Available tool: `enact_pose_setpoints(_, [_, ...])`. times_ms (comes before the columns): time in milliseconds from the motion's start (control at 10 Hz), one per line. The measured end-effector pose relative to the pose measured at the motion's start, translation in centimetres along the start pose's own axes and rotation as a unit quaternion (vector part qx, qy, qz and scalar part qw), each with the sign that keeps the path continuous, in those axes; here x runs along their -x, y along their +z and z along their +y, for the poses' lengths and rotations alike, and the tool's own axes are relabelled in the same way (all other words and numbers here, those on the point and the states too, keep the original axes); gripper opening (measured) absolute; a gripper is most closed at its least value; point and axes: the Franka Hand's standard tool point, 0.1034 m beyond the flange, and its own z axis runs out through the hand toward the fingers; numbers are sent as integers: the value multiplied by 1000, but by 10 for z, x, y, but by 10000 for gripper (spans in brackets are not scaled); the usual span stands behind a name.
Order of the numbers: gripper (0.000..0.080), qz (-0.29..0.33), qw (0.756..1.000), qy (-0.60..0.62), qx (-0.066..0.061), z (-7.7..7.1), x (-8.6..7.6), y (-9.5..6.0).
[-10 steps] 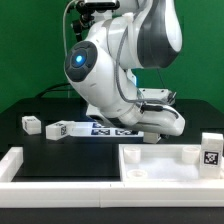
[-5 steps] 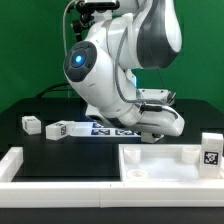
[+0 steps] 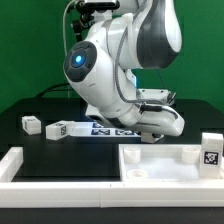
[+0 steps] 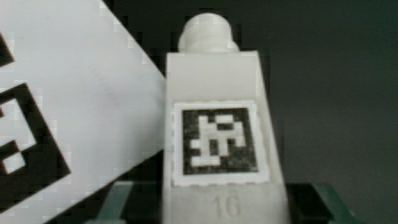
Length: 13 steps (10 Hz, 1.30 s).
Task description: Assemble square table
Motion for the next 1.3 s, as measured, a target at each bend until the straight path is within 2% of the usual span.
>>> enact_pose_setpoints(100, [289,-1,1000,-2,3,1,1,-2])
enact_pose_setpoints(200, [290,2,1000,-17,18,0,4,-16])
enact_pose_setpoints(400, [291,26,998,-41,25,-6,15,-63])
enact_pose_setpoints(500, [291,53,996,-57,36,-14,23,-83])
enact_pose_setpoints(600, [291,58,995,-69,38,-20,33,-97])
enact_pose_setpoints(700, [291,69,994,-73,39,-24,35,-105])
enact_pose_setpoints(800, [291,104,991,-78,36,-27,30,-108])
enact_pose_setpoints(900, [291,165,982,-86,32,-30,26,-109])
enact_pose_setpoints(1000, [291,187,978,-90,32,-28,29,-107])
enact_pose_setpoints(1100, [291,229,968,-98,36,-31,19,-118])
enact_pose_setpoints(1200, [291,256,959,-114,41,-39,20,-140])
enact_pose_setpoints(1300, [291,288,948,-127,40,-47,20,-169])
